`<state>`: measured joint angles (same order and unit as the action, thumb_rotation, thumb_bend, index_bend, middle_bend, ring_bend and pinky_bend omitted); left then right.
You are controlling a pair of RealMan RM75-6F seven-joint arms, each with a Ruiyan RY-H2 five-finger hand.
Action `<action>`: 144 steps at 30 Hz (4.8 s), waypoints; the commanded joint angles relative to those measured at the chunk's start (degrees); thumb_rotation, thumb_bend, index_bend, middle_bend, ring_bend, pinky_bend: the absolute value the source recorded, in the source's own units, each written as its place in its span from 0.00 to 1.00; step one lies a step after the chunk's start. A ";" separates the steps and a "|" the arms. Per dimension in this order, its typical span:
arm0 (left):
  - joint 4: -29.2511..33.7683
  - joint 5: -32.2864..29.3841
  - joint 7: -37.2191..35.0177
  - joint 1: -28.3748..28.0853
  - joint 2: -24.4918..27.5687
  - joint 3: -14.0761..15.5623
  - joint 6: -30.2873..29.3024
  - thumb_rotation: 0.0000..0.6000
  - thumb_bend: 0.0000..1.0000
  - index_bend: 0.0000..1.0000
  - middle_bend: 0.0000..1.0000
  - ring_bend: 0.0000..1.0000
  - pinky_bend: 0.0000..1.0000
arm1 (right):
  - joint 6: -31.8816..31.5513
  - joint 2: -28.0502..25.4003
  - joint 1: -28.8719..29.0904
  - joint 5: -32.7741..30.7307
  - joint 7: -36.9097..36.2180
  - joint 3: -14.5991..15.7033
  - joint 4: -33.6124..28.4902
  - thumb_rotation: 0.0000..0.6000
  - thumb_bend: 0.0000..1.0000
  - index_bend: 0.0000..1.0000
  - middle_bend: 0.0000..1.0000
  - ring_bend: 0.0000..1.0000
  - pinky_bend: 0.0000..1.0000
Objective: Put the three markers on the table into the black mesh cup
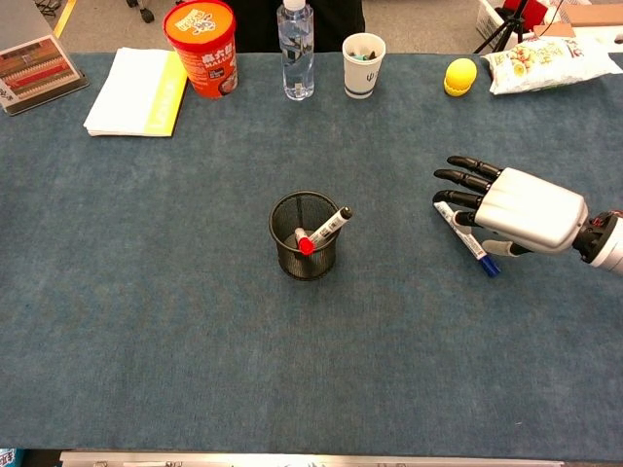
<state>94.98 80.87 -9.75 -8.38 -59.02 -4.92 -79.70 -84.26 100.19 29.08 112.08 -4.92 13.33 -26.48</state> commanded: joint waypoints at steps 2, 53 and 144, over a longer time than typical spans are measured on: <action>-0.10 -0.12 -0.11 0.14 0.07 0.01 -0.12 1.00 0.23 0.26 0.01 0.00 0.08 | 0.36 0.04 0.36 0.20 0.47 0.52 -0.59 1.00 0.18 0.54 0.24 0.04 0.05; -0.14 0.34 -0.94 0.21 0.35 0.16 -0.07 1.00 0.23 0.26 0.01 0.00 0.08 | 0.39 1.59 0.75 -0.11 1.80 2.47 -0.29 1.00 0.27 0.48 0.19 0.02 0.00; 2.14 0.44 -0.12 0.29 1.91 0.48 -0.09 1.00 0.23 0.26 0.01 0.00 0.08 | 24.60 -7.01 9.33 -26.25 -23.60 -16.90 -63.42 1.00 0.29 0.11 0.11 0.00 0.00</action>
<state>97.10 81.38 -9.79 -8.06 -57.17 -4.41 -79.87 -59.40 93.39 38.39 85.44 -28.39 -3.47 -89.71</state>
